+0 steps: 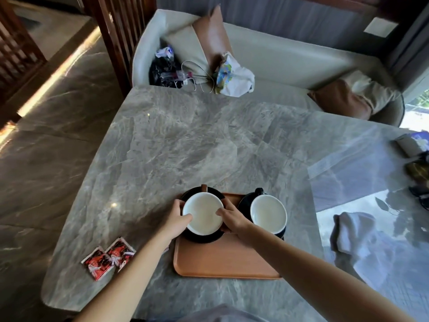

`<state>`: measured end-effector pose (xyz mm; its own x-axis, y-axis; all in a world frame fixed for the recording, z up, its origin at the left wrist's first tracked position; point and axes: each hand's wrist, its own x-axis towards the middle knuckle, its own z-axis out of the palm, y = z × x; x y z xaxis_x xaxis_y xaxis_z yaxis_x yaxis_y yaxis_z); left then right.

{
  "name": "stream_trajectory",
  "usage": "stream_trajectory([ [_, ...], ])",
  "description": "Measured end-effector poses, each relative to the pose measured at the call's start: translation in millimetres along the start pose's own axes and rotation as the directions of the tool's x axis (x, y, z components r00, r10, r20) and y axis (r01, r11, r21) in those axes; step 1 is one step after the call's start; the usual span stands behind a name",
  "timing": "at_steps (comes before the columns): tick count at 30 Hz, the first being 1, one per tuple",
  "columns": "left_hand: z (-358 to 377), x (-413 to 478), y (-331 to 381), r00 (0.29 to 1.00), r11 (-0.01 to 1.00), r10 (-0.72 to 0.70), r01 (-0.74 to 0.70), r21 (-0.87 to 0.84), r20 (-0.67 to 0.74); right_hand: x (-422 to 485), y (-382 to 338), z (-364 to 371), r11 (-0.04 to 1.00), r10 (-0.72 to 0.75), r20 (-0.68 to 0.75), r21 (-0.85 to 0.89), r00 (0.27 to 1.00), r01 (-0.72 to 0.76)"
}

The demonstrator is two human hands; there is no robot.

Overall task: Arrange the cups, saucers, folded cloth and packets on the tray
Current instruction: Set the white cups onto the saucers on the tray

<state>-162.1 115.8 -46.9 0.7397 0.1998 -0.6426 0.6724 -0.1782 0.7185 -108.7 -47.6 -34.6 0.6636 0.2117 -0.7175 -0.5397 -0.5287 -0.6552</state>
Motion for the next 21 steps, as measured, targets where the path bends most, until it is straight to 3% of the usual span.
stream_trajectory([
  [21, 7, 13, -4, 0.994, 0.995, 0.079, -0.074, 0.06, -0.08, 9, 8, 0, 0.997, -0.044, -0.043, 0.056, 0.998, 0.046],
])
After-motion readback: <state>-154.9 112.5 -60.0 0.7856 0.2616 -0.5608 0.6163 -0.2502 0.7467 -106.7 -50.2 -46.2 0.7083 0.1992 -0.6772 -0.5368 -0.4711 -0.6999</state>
